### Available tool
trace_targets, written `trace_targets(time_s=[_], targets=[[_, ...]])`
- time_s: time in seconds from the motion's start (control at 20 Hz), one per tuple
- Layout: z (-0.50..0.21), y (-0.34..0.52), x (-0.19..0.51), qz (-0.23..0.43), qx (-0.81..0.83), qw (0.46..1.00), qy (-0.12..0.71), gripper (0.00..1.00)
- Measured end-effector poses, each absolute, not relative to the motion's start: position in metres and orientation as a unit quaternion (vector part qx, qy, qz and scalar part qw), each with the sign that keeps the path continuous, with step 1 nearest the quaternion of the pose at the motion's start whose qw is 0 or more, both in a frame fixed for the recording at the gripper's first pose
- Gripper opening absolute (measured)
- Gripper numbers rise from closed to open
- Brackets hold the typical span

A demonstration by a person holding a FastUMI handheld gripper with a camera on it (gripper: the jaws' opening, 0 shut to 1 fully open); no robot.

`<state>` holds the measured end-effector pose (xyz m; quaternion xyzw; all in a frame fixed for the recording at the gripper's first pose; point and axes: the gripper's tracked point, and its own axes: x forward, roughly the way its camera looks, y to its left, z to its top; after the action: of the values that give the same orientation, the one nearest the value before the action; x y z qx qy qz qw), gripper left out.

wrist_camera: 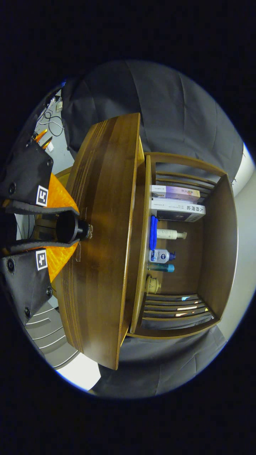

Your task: Pull open the drawer, take out the items inside it, and place them on the countertop above the cabinet.

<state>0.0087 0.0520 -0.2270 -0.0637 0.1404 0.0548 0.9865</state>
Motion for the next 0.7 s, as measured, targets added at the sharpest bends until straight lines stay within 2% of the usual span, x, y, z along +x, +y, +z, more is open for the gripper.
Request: trace_targets(time_s=[0.7], targets=[[-0.2305, 0.05, 0.002, 0.079, -0.077, 0.983, 0.144, 0.3]])
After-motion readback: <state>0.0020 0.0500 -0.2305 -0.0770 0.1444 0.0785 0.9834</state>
